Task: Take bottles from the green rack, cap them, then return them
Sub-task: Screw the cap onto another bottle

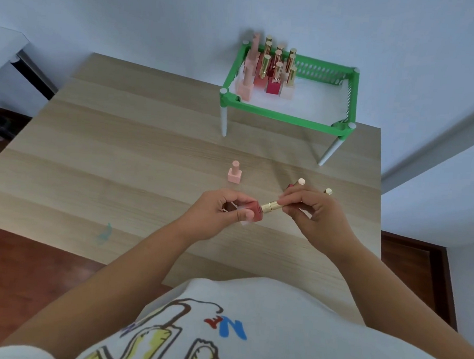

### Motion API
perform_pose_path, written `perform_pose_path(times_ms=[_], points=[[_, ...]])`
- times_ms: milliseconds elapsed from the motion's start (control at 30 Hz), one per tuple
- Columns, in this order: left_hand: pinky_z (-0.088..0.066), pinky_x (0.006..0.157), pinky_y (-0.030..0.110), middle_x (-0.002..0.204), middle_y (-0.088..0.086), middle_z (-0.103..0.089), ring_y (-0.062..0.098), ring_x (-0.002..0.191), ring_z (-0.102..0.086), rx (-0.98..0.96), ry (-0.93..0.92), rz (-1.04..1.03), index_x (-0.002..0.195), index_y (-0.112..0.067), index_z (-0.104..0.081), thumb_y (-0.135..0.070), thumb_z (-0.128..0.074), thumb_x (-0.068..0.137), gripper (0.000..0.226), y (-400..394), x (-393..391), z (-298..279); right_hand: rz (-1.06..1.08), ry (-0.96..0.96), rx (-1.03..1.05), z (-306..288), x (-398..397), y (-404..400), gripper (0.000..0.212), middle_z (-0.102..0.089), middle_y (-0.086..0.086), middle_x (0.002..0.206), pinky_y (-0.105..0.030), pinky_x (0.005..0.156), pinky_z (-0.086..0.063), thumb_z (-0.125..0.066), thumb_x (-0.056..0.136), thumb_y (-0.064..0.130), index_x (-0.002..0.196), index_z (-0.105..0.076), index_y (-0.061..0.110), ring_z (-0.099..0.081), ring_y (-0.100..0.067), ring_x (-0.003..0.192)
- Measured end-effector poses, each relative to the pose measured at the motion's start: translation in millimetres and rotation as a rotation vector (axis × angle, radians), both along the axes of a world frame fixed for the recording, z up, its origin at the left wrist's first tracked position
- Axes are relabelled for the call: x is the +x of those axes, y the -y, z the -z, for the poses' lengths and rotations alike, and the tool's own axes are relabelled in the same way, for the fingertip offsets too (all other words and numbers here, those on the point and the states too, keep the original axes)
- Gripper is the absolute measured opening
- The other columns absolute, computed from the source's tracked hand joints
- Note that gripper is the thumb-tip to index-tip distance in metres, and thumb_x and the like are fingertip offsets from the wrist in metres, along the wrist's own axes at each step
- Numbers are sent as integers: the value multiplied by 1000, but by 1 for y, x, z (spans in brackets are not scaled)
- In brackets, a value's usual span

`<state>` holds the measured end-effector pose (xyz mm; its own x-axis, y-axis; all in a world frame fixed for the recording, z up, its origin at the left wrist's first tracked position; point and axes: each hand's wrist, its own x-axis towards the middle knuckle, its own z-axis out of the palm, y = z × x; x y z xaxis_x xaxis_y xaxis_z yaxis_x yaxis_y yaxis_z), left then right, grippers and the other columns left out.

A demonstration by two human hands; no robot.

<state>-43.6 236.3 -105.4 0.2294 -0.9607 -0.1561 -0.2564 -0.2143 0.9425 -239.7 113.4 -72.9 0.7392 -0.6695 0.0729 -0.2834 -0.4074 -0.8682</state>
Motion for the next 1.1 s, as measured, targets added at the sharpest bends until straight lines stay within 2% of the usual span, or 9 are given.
perform_pose_path(times_ms=[100, 267, 367, 500, 600, 767, 933, 1000, 1100], points=[[-44, 71, 20, 84, -24, -67, 5, 71, -54, -25, 23, -20, 95, -39, -73, -26, -76, 80, 20, -3, 0, -1, -15, -35, 17, 0, -1, 0, 21, -71, -3, 93, -22, 86, -52, -69, 82, 1, 94, -73, 17, -66, -16, 91], [-48, 74, 16, 85, -30, -60, 1, 78, -59, -83, 87, -70, 99, -33, -74, -23, -80, 77, 25, -3, -2, -1, 16, -139, 38, 4, 0, 0, 12, -70, 4, 80, -24, 72, -49, -64, 87, 28, 96, -69, 33, -62, -14, 76], [-50, 77, 23, 87, -29, -60, 7, 83, -61, -100, 95, -86, 98, -35, -73, -22, -79, 77, 26, -2, -2, -4, 16, -144, 63, 2, 0, 1, 28, -68, 12, 88, -21, 75, -48, -64, 82, 43, 109, -66, 37, -61, -5, 82], [-52, 81, 33, 89, -22, -61, 16, 85, -62, -101, 86, -120, 98, -35, -73, -18, -80, 76, 29, -1, -1, -6, -64, -107, 6, -1, -3, 4, 42, -58, 15, 113, -18, 88, -49, -77, 75, 24, 113, -64, 35, -59, -7, 98], [-52, 78, 31, 88, -21, -60, 19, 83, -62, -132, 115, -119, 101, -30, -73, -17, -81, 75, 30, 0, -2, -6, -67, -102, -33, -1, -2, 4, 35, -59, 10, 106, -19, 87, -50, -75, 77, 9, 105, -68, 29, -60, -9, 94], [-52, 76, 18, 89, -27, -57, 13, 84, -59, -170, 160, -116, 104, -27, -73, -19, -81, 75, 31, 0, -3, -7, 7, -107, -28, -2, 0, 2, 22, -66, 5, 89, -11, 75, -46, -71, 82, 16, 101, -71, 27, -59, -6, 76], [-51, 76, 14, 92, -31, -57, 4, 87, -59, -198, 146, -132, 99, -45, -69, -20, -80, 76, 36, -1, -2, -11, -12, -119, -11, -5, -2, 4, 36, -67, 9, 97, -5, 79, -41, -74, 76, 32, 112, -67, 31, -59, -1, 87], [-51, 75, 13, 92, -31, -57, 3, 86, -59, -207, 150, -143, 99, -47, -67, -20, -81, 76, 38, 0, -3, -12, -41, -88, -47, -6, -2, 4, 42, -65, 12, 101, -9, 82, -43, -77, 73, 28, 114, -66, 29, -58, -2, 92], [-47, 74, 8, 90, -22, -58, -2, 87, -58, -231, 148, -152, 102, -35, -71, -16, -81, 75, 34, 0, -6, -11, -31, -48, -129, -5, -1, 3, 28, -65, 12, 91, -11, 79, -44, -74, 78, 10, 101, -70, 26, -58, -5, 85]])
